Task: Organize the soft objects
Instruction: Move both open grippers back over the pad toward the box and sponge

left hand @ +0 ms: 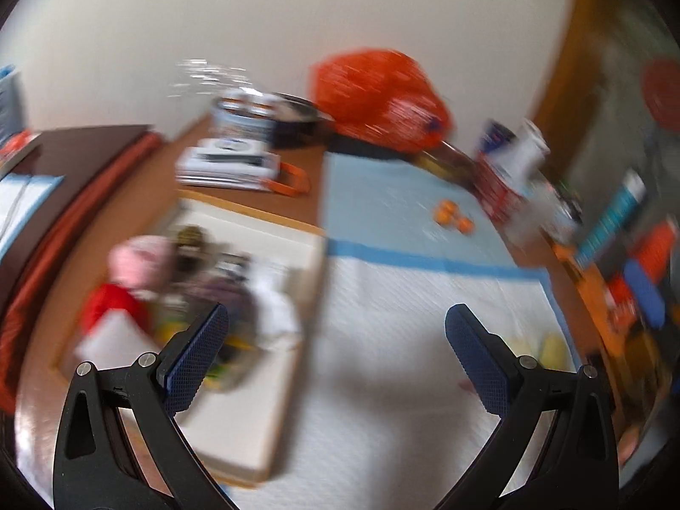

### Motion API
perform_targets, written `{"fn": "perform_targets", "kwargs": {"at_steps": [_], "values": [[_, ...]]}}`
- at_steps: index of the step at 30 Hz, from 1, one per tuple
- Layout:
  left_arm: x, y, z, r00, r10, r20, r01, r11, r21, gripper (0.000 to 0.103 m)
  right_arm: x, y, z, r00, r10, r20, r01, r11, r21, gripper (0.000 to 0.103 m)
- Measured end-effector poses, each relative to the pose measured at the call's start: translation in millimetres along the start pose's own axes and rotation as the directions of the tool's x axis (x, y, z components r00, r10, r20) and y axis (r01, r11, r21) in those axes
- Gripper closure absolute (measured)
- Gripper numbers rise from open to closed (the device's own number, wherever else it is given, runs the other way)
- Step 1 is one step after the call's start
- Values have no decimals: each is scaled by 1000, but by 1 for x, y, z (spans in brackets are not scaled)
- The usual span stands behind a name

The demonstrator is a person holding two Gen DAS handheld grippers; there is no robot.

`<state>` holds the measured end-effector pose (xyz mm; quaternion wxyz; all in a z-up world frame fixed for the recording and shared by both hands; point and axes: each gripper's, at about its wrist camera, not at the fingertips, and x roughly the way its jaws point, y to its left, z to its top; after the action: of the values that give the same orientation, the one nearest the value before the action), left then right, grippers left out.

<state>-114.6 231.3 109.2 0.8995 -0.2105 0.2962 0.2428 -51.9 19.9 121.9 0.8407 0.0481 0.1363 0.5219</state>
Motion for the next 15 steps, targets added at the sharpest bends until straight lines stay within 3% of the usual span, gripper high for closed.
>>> {"fn": "perform_targets", "kwargs": {"at_steps": [4,7,11,15], "values": [[38,-61,-27,987,-120,-110,137,977,162,0,-17,-55,8,997,-76,-1,76,993,90,0],[66,-96,-51,977,-106,-188,151,956,250,0,-35,-94,11,986,-169,14,166,979,116,0],[94,-121,-69,967,-92,-239,160,946,282,0,-58,-141,8,955,-294,24,287,945,155,0],[106,-143,-78,964,-99,-246,177,931,319,0,-70,-175,2,940,-342,-12,338,921,193,0]]}}
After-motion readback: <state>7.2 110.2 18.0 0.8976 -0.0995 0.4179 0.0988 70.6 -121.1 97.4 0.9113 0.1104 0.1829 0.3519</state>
